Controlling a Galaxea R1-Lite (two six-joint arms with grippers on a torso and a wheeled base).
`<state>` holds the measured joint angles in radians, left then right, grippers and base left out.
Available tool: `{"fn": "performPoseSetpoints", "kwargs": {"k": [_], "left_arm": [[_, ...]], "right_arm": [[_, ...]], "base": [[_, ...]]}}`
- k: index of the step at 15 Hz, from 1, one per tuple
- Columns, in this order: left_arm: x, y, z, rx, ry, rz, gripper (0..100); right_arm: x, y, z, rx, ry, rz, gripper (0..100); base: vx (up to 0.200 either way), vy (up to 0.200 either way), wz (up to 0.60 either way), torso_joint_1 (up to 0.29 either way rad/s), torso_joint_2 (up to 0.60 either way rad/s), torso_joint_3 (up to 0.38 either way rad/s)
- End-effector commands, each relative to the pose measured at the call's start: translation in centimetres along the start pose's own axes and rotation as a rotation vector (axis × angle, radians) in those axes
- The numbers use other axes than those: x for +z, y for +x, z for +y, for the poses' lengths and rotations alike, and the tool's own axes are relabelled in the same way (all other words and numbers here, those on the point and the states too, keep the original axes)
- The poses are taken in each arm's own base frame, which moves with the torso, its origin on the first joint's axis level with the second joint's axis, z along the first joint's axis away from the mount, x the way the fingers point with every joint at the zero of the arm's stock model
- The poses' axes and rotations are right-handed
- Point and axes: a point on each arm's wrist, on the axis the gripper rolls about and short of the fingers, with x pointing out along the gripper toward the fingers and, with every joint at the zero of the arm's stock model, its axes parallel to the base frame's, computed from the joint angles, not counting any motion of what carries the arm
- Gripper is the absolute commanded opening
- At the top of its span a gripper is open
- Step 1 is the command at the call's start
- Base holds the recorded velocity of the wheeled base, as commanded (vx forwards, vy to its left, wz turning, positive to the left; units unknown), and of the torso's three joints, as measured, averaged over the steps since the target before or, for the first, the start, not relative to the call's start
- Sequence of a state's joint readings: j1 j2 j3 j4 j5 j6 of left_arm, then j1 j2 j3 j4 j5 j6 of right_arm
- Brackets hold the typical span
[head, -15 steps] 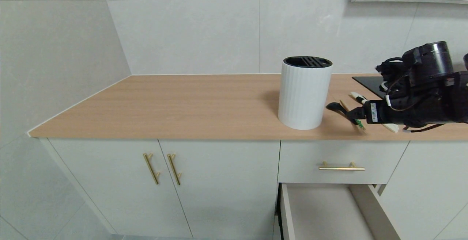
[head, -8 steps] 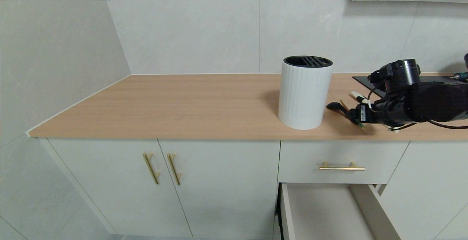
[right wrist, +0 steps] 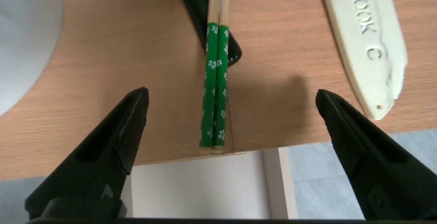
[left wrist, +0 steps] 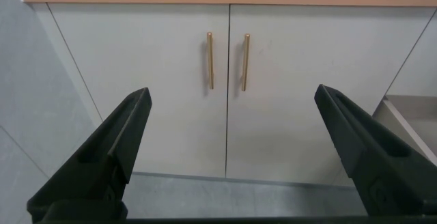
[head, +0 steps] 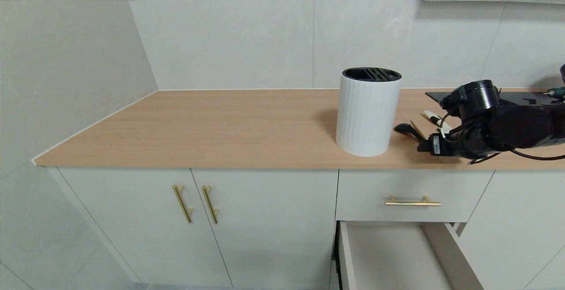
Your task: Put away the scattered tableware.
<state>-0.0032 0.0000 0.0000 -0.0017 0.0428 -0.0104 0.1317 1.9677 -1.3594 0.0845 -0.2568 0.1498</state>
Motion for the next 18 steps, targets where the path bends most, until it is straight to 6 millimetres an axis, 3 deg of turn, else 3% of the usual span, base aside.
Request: {"fn": "performPoseSetpoints", "kwargs": {"k": [1, 10, 12, 15, 16, 18], "left_arm": [[0.0, 0.0, 0.0, 0.0, 0.0, 0.0, 100], [0.0, 0.0, 0.0, 0.0, 0.0, 0.0, 100], [0.0, 0.0, 0.0, 0.0, 0.0, 0.0, 100], [0.0, 0.0, 0.0, 0.0, 0.0, 0.0, 100], [0.0, 0.0, 0.0, 0.0, 0.0, 0.0, 100], [0.0, 0.0, 0.0, 0.0, 0.0, -0.001, 100]], "right_arm": [[-0.1, 0.2, 0.1, 0.0, -0.002, 0.005, 0], [0.5, -1.1, -0.2, 0.003, 0.009, -0.026, 0], [0.7, -3.3, -0.8, 0.008, 0.046, -0.055, 0], [-0.7, -9.4, -2.4, 0.037, 0.07, -0.109, 0], [-0.8, -9.8, -2.5, 0.041, 0.069, -0.111, 0], [-2.4, -13.8, -3.3, 0.122, 0.062, -0.122, 0]], "base": [[0.0, 0.0, 0.0, 0.0, 0.0, 0.0], [0.0, 0.0, 0.0, 0.0, 0.0, 0.0], [0.0, 0.0, 0.0, 0.0, 0.0, 0.0], [0.0, 0.0, 0.0, 0.0, 0.0, 0.0], [0.0, 0.0, 0.0, 0.0, 0.0, 0.0], [0.0, 0.0, 0.0, 0.0, 0.0, 0.0]]}}
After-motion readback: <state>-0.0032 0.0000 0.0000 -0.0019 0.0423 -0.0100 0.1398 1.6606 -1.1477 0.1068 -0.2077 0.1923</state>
